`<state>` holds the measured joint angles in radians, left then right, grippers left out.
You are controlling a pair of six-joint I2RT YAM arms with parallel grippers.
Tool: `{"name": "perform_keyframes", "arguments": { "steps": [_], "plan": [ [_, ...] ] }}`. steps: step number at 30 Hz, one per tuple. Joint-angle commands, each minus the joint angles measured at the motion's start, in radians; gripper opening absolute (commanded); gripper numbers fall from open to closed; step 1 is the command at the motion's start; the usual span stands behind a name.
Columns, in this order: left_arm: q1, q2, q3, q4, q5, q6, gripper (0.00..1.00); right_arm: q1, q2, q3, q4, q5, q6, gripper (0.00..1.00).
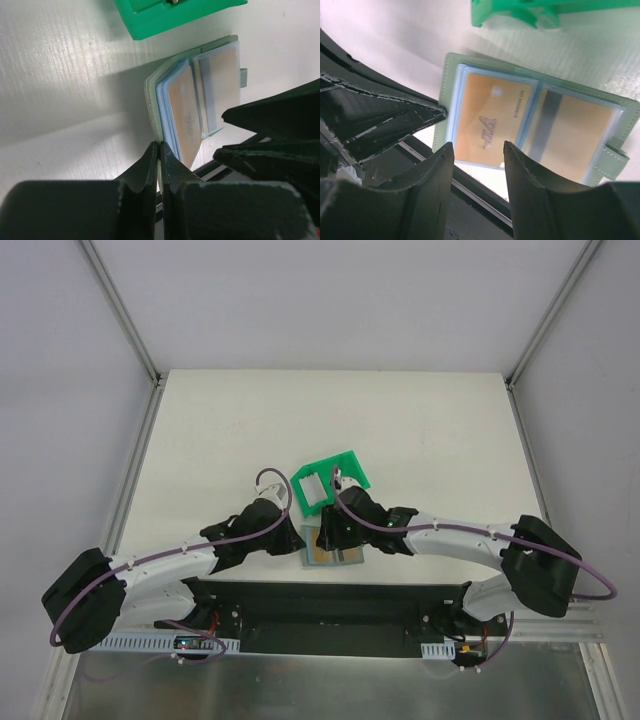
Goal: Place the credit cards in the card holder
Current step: Turn over the card slot in the card holder.
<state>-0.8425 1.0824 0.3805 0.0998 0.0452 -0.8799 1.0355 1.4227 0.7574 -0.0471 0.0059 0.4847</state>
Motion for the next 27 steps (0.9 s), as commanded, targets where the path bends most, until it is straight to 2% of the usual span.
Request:
{"name": "perform_keyframes", "arguments": {
  "steps": [1,12,27],
  "plan": [
    [0.010,-0.038,-0.008,0.026,0.018,-0.014,0.00,0.047,0.041,0.088,-0.074,0.083,-0.029,0.48],
    [0.008,-0.049,-0.017,0.034,0.018,-0.021,0.00,0.072,0.125,0.158,-0.119,0.091,-0.054,0.49],
    [0.008,-0.045,-0.018,0.038,0.018,-0.021,0.00,0.080,0.151,0.172,-0.125,0.085,-0.058,0.53]
  ]
}}
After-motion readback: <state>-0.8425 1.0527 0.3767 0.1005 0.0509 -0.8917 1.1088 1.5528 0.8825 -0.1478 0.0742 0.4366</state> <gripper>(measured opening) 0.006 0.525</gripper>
